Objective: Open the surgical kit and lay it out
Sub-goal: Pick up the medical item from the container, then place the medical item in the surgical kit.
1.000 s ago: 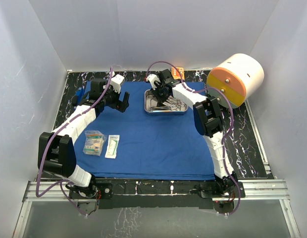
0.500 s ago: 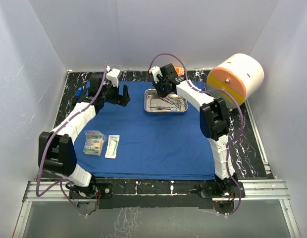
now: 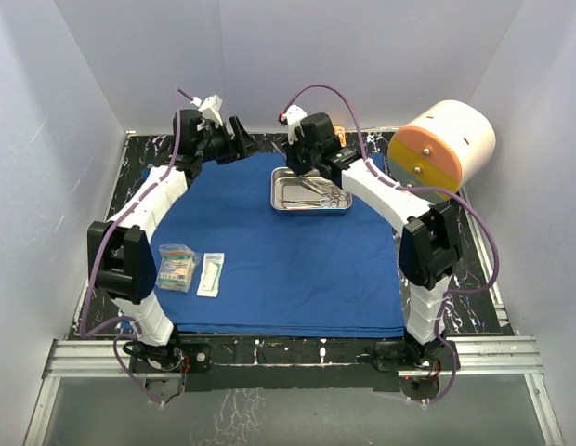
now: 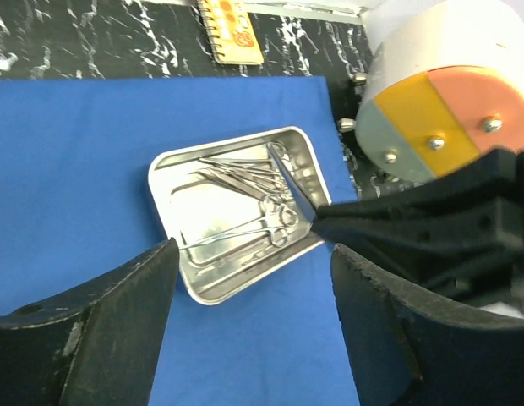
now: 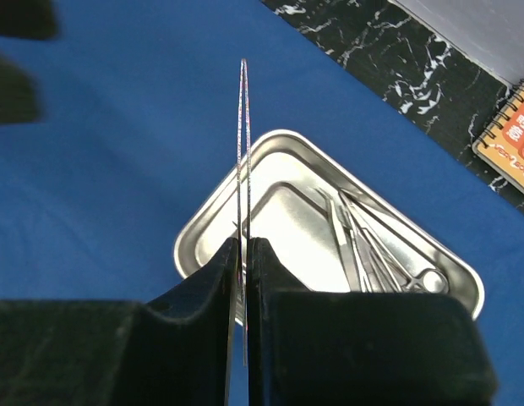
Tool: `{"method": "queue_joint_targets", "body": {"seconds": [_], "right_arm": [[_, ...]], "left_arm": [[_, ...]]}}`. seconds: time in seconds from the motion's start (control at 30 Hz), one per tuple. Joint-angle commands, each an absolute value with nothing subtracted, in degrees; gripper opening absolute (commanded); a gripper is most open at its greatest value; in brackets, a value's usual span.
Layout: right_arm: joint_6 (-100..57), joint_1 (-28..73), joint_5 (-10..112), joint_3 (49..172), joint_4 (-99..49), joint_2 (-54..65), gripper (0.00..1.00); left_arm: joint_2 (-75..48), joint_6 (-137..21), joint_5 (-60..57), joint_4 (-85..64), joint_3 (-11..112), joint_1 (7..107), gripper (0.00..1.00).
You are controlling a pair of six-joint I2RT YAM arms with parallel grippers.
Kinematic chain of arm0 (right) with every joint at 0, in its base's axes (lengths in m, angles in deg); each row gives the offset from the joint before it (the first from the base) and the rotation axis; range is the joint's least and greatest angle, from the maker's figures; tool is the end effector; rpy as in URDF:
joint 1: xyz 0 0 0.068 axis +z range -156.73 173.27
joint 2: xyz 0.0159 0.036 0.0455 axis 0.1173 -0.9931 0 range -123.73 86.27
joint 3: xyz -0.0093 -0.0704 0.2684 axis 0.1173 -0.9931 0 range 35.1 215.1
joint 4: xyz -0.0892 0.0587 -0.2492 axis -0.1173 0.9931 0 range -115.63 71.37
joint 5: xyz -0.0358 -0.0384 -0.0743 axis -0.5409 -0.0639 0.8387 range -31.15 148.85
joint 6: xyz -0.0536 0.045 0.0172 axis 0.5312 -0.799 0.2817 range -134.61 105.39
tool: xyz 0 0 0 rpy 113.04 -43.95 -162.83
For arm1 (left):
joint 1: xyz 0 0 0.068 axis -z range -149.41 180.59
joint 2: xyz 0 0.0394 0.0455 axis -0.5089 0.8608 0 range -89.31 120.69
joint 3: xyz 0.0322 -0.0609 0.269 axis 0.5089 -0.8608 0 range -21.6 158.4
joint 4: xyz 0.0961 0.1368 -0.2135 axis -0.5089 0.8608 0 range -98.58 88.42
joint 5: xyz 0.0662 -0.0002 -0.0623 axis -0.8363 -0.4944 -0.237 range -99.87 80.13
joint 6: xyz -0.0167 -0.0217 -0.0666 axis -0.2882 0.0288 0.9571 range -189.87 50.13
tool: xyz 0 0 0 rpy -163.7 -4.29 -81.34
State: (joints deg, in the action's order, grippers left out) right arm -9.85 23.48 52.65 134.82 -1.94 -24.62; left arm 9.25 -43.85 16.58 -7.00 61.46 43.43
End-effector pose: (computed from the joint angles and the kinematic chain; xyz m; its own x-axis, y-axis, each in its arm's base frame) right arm 0.4180 0.2507 0.2979 -0.4444 -0.3541 -0.8229 -0.6159 0.7878 -0.0065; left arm 0.4269 -0.1244 0.3317 -0.5268 -0.2828 -0.8016 0.4263 0.7280 -0.5370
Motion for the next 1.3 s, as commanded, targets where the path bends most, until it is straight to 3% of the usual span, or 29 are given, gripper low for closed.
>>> {"method": "queue_joint_targets", "body": {"seconds": [0.0,0.47,0.7,1.07,1.27], "right_arm": [[-13.8,26.3,57.3,132.4,-9.0,-19.8,0.00],[-15.5,31.3,60.8,130.5,-10.0,-18.2,0.00],[-16.2,31.6,61.4,131.3,-9.4,-18.8,0.00],[-17.3,31.5,60.9,132.6,-8.3,-19.2,0.00],[-17.6,31.5,60.0,132.9,-8.0,-19.1,0.00]], "left_arm": [[11.1,-31.4,22.0,-11.1,64.2,43.8,0.67],[16.4,-24.2,21.6,-12.7,65.9,44.5,0.37],[16.5,-24.2,21.7,-13.3,65.1,44.5,0.15],[15.8,-25.2,21.9,-14.5,62.6,44.5,0.22],[15.8,-25.8,21.9,-15.0,61.9,44.5,0.16]]}}
